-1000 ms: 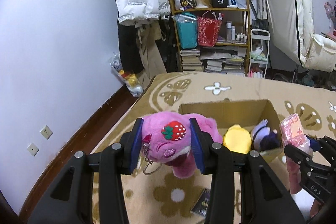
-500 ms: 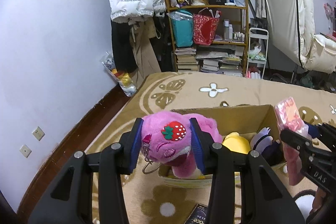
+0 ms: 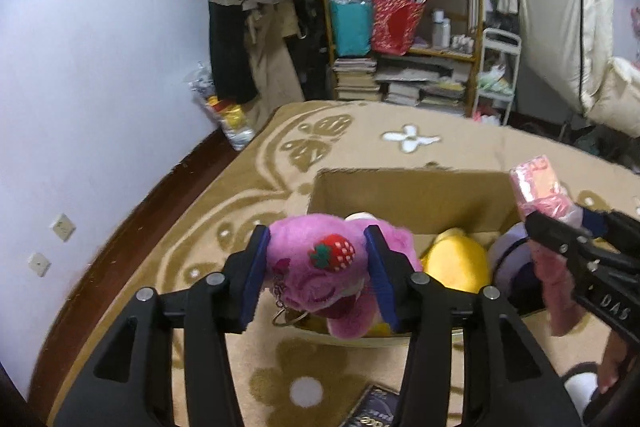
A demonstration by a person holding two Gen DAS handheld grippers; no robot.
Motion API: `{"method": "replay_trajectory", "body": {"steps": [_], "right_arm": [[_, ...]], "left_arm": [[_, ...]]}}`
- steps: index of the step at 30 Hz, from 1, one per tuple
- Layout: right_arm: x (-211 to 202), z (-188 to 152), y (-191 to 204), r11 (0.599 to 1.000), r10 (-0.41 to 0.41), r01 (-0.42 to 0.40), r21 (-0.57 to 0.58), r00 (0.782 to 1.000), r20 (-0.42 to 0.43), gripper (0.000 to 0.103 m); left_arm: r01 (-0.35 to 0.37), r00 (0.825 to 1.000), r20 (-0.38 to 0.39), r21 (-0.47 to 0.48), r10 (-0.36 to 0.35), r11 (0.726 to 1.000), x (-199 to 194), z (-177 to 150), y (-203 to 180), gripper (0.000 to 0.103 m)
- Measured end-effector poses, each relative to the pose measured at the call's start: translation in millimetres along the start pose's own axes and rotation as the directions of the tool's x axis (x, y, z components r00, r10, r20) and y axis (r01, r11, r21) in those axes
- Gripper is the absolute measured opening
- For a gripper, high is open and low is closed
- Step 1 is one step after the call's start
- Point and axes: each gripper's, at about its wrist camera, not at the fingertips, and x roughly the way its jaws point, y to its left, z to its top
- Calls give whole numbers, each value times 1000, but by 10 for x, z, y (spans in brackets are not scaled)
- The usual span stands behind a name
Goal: Organize soft objects
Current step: 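Lift the bear and packet and carry both over the box, then open both tools to drop the bear and packet into the box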
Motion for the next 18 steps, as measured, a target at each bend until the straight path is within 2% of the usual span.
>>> {"method": "replay_trajectory", "body": {"steps": [3, 5, 6, 8, 10, 13, 15, 18], "right_arm": [[53, -1, -11, 1000, -11, 11, 8, 1000, -21, 48], [34, -12, -11, 1000, -25, 25, 4, 1000, -14, 48], [9, -14, -6, 1000, -30, 30, 0, 1000, -6, 48], [-31, -16, 6, 1000, -26, 26, -3, 1000, 4, 53], [-65, -4, 9, 1000, -22, 22, 4, 1000, 9, 68], [-135, 6, 4, 1000, -20, 20, 15, 1000, 21, 79], [-194, 2, -12, 1000, -14, 13, 28, 1000, 26, 90], [-270, -8, -24, 999, -20, 19, 34, 999, 31, 97]], "left_arm": [[-42, 999, -11, 14, 42, 999, 52, -32, -19, 57], [-42, 999, -17, 21, 43, 999, 53, -46, -30, 62], [-39, 999, -18, 19, 40, 999, 45, -49, -34, 67], [-34, 999, -22, 12, 34, 999, 36, -43, -35, 74], [-27, 999, -20, 5, 27, 1000, 12, -32, -30, 82], [-17, 1000, -11, -9, 17, 1000, -40, -17, -7, 94], [-18, 1000, 2, -20, 18, 1000, -88, -1, 23, 96], [-1, 1000, 19, -41, 2, 999, -169, 16, 83, 100]]}}
